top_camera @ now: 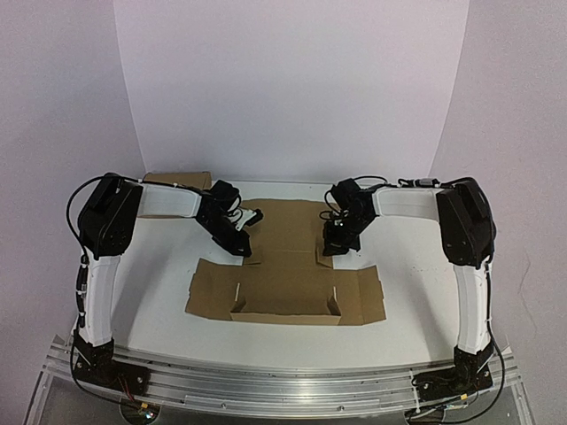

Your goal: Fold the paper box

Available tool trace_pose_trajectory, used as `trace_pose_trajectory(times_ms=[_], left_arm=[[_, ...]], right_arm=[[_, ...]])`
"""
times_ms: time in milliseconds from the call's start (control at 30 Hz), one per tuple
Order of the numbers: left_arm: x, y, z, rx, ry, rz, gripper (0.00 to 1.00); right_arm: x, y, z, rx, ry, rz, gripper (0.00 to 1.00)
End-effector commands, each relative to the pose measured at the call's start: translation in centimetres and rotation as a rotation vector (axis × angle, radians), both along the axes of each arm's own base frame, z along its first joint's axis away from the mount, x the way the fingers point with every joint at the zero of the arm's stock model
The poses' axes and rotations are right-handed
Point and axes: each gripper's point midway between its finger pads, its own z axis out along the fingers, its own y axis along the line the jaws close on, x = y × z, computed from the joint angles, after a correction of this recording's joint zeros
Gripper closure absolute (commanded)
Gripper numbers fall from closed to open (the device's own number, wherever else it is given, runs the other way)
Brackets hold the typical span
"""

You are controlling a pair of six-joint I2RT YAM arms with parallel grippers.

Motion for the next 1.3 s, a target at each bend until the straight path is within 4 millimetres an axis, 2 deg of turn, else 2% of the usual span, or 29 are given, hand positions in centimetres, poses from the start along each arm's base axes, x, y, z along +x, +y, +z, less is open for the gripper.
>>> trace_pose_trajectory(times_ms=[0, 133, 233, 400, 500, 600, 667, 867, 900, 1000, 1133, 1200, 1267], left_arm=[[-0.7, 0.7, -0.4, 0.05, 0.027, -0.013, 0.87], [-0.9, 0.7, -0.3, 0.051, 0.035, -0.02, 0.86], [-0.3, 0.2, 1.6, 0.019, 0.025, -0.024, 0.83], [1.2, -0.7, 6.2, -0.061, -0.011, -0.022, 0.72], [1.6, -0.6, 7.3, -0.074, -0.025, -0.021, 0.71], [2.2, 0.0, 7.4, -0.073, -0.03, -0.005, 0.7], [2.8, 0.5, 7.7, -0.077, -0.033, 0.012, 0.69], [6.0, 2.6, 9.7, -0.114, -0.061, 0.1, 0.61], [6.4, 3.1, 10.1, -0.118, -0.064, 0.111, 0.59], [6.8, 4.3, 10.9, -0.12, -0.064, 0.136, 0.53], [5.6, 5.7, 10.7, -0.102, -0.036, 0.141, 0.46], [4.4, 5.8, 10.5, -0.101, -0.023, 0.114, 0.45], [3.1, 5.3, 10.6, -0.115, -0.023, 0.063, 0.45]], right_arm=[[-1.7, -0.8, -2.1, -0.033, 0.076, -0.008, 0.95], [-2.5, -1.2, -3.5, -0.049, 0.11, -0.008, 0.95], [-2.3, -1.3, -2.8, -0.048, 0.09, -0.003, 0.95], [-0.8, -0.5, 0.7, -0.012, -0.003, 0.026, 0.93], [0.6, -0.2, 4.0, 0.025, -0.076, 0.033, 0.91], [1.8, -1.3, 6.8, 0.039, -0.141, 0.002, 0.89], [2.7, -2.5, 8.0, 0.038, -0.172, -0.023, 0.88], [4.3, -6.3, 9.2, 0.021, -0.187, -0.105, 0.81], [3.9, -6.9, 9.4, 0.01, -0.177, -0.113, 0.78], [2.1, -8.7, 9.1, -0.06, -0.137, -0.121, 0.6], [-3.0, -10.5, 7.4, -0.11, 0.015, -0.11, 0.36], [-6.1, -10.8, 5.8, -0.097, 0.113, -0.105, 0.31], [-8.8, -11.3, 4.4, -0.092, 0.19, -0.111, 0.3]])
